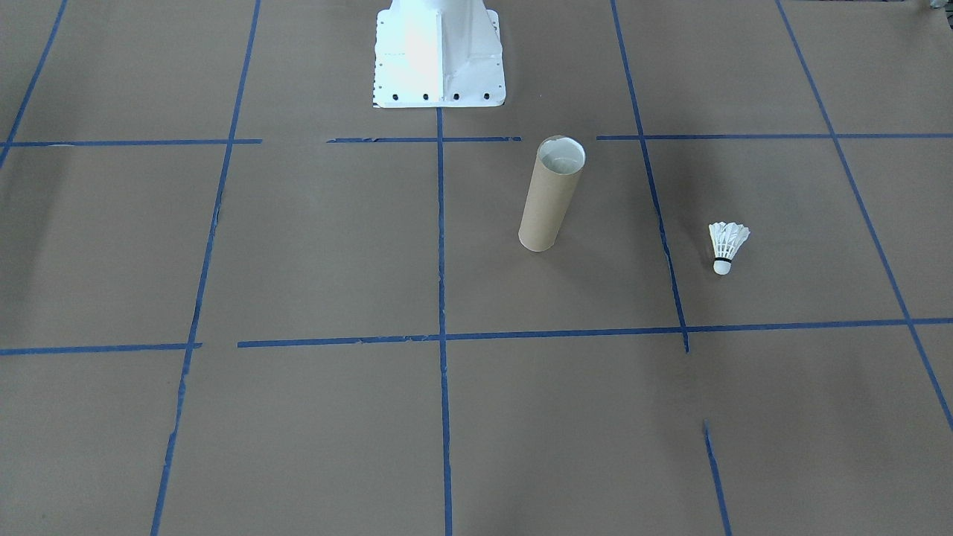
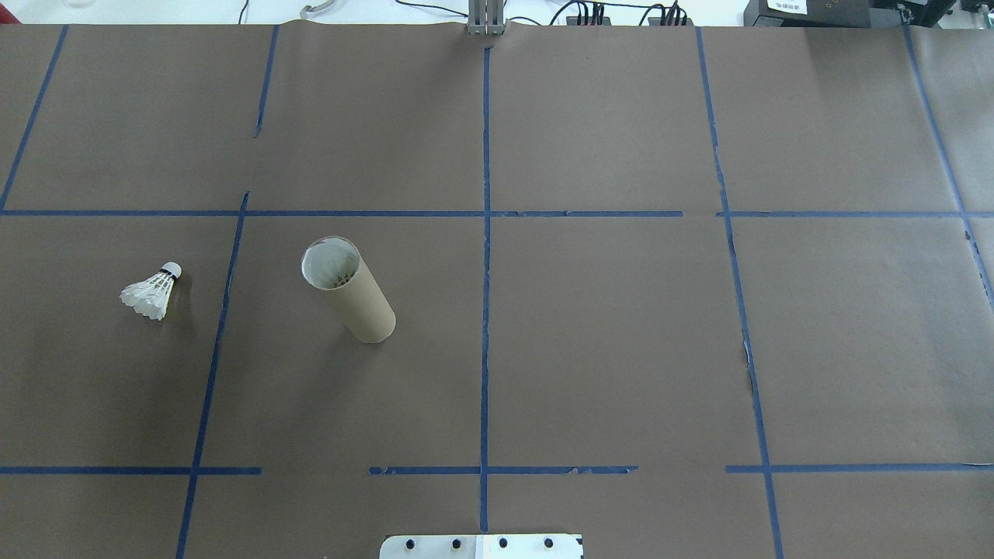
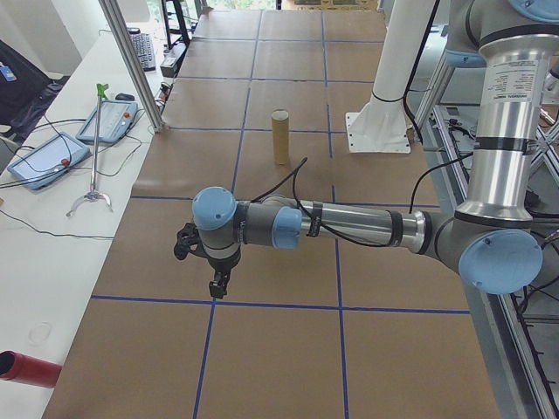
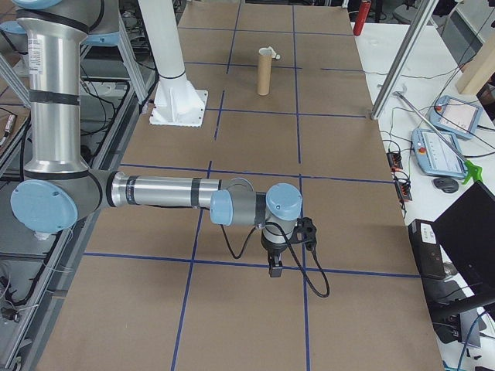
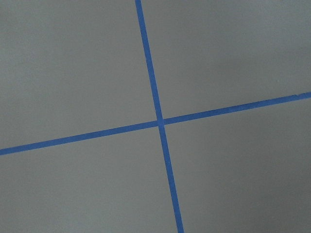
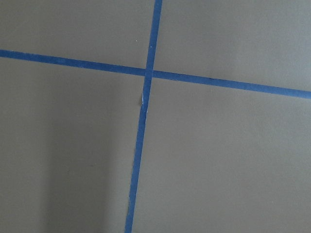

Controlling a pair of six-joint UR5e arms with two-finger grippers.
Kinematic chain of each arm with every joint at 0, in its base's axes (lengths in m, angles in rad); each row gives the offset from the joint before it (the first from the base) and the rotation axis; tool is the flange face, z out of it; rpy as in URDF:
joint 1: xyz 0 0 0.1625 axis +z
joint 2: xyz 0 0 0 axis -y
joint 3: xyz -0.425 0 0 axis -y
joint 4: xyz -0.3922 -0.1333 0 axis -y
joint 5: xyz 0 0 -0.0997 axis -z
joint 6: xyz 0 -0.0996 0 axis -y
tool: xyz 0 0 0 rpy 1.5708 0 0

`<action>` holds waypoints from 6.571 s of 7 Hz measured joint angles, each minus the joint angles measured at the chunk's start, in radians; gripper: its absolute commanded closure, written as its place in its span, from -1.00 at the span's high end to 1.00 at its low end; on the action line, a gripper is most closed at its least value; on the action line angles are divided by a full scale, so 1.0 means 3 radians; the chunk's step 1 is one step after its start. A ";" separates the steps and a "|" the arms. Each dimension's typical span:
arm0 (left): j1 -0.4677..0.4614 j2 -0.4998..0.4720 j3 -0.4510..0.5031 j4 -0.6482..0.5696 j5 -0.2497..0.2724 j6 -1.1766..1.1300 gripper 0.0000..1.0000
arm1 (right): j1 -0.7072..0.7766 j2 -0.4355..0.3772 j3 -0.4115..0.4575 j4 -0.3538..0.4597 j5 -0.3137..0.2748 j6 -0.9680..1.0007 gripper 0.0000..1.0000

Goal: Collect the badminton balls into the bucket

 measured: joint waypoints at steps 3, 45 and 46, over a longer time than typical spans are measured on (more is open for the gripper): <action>-0.0010 0.0036 -0.0089 -0.0004 0.0044 0.0040 1.00 | 0.0000 0.0000 0.0000 0.0000 0.0000 -0.0002 1.00; 0.2168 -0.2265 -0.1526 0.2499 0.1079 -0.4056 -1.00 | 0.0000 0.0000 0.0002 0.0000 0.0000 0.0000 1.00; 0.2351 -0.2651 -0.1499 0.2927 0.1080 -0.4065 -1.00 | 0.0000 0.0000 0.0002 0.0000 0.0000 0.0000 1.00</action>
